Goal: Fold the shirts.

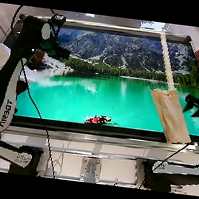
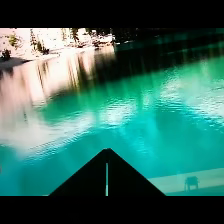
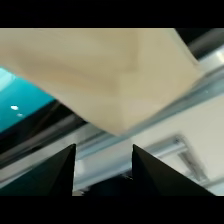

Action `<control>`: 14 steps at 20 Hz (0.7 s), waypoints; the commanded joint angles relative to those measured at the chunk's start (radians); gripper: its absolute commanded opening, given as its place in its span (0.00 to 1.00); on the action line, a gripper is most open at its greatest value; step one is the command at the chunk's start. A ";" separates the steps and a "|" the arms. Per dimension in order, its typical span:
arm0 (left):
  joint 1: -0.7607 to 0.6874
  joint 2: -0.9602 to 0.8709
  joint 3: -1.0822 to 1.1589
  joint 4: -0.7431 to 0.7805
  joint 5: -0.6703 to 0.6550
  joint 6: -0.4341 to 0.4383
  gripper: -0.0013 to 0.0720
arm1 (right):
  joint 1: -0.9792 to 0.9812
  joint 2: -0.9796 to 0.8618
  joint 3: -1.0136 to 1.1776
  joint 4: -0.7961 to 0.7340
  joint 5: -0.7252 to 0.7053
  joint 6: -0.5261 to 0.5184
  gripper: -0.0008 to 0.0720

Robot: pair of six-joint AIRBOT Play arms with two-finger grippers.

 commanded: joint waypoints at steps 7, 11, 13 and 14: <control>0.000 0.000 0.001 -0.103 -0.118 0.056 0.04 | 0.297 0.039 0.061 0.908 -0.620 -0.457 0.58; 0.000 0.000 0.001 -0.117 -0.105 0.056 0.04 | 0.383 0.039 0.061 0.631 -0.660 -0.409 0.52; 0.000 0.000 0.001 -0.119 -0.100 0.056 0.04 | 0.396 0.039 0.061 0.544 -0.661 -0.411 0.53; 0.000 0.000 0.001 -0.120 -0.098 0.056 0.04 | 0.396 0.039 0.061 0.529 -0.662 -0.411 0.53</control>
